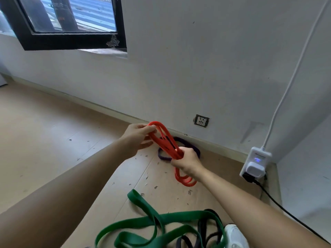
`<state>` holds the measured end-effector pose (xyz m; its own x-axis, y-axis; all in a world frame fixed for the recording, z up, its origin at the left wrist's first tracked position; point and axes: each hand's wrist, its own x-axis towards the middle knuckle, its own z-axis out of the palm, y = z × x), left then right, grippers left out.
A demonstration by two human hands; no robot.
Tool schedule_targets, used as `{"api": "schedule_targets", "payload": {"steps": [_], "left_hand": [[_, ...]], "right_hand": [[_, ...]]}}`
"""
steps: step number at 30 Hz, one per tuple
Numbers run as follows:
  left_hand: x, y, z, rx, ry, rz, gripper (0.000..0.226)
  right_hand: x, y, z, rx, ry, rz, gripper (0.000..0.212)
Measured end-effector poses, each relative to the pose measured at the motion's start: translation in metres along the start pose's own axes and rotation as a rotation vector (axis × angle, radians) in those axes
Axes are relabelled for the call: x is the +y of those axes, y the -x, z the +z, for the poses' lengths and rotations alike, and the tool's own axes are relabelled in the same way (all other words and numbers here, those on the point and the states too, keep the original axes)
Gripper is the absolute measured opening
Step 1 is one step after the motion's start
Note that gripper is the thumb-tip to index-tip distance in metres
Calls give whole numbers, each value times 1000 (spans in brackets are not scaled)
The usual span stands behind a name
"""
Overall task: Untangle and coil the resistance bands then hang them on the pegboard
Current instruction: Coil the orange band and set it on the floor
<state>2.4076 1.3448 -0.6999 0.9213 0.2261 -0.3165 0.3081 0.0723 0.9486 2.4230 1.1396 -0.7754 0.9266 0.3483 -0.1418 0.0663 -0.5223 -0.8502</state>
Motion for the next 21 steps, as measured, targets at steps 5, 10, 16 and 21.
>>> {"api": "schedule_targets", "payload": {"steps": [5,10,16,21], "left_hand": [[-81,-29,6,5,28,-198,25],[-165,-67,29,49,57,-379,23],[-251,-120,58,40,-95,-464,22],[-289,-163,80,107,-178,-427,20]], "right_hand": [[60,-16,0,-91,260,73,39],[128,-41,3,-138,447,133,44],[200,-80,-3,-281,586,204,30],[250,-122,0,-340,709,178,11]]}}
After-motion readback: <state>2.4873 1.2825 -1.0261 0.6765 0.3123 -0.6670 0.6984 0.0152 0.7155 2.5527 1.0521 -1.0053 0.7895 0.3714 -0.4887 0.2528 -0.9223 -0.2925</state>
